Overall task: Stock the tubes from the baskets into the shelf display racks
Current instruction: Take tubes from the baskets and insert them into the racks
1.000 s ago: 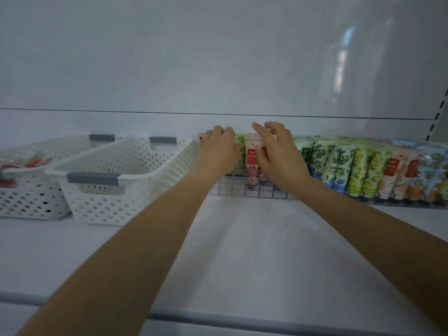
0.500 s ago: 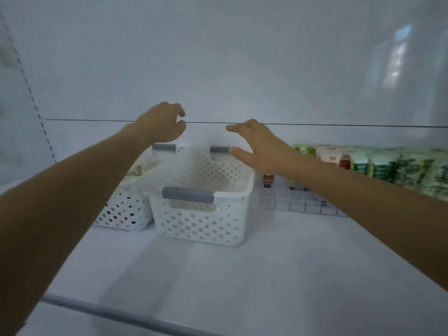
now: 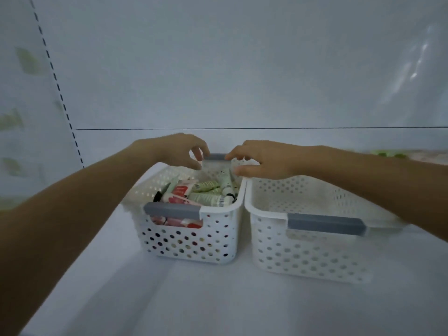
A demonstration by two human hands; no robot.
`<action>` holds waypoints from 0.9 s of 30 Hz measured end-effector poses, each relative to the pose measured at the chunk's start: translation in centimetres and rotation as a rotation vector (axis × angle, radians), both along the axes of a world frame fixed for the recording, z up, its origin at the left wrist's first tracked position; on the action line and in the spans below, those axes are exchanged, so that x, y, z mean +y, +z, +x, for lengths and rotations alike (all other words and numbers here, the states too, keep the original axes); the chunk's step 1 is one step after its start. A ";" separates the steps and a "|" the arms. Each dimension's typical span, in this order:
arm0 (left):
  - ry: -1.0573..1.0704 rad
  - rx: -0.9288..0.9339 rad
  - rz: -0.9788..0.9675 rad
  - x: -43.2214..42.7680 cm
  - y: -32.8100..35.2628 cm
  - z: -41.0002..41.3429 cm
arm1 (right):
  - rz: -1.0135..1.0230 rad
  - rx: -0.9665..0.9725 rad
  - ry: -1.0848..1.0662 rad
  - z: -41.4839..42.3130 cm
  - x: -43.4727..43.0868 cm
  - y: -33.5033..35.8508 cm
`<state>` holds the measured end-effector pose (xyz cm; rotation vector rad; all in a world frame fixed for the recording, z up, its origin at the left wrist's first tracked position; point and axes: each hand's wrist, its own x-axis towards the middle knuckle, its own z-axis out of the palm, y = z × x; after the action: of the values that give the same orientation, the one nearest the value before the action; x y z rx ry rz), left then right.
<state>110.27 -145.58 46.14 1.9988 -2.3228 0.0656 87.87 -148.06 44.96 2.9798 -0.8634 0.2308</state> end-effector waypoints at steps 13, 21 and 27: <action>0.086 -0.104 0.155 -2.3 -2.2 -0.9 | 0.143 0.069 -0.208 3.3 -1.2 0.9; 0.090 0.119 -0.090 -1.5 1.2 0.5 | 0.088 0.379 -0.352 7.9 -1.5 -0.7; 0.131 0.521 -0.100 -0.7 2.4 1.6 | 0.053 0.299 -0.406 8.5 -1.3 -0.8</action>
<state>111.86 -146.25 48.52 1.8404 -1.8289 -0.2893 96.41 -149.32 44.18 2.6957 -1.4068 -0.2449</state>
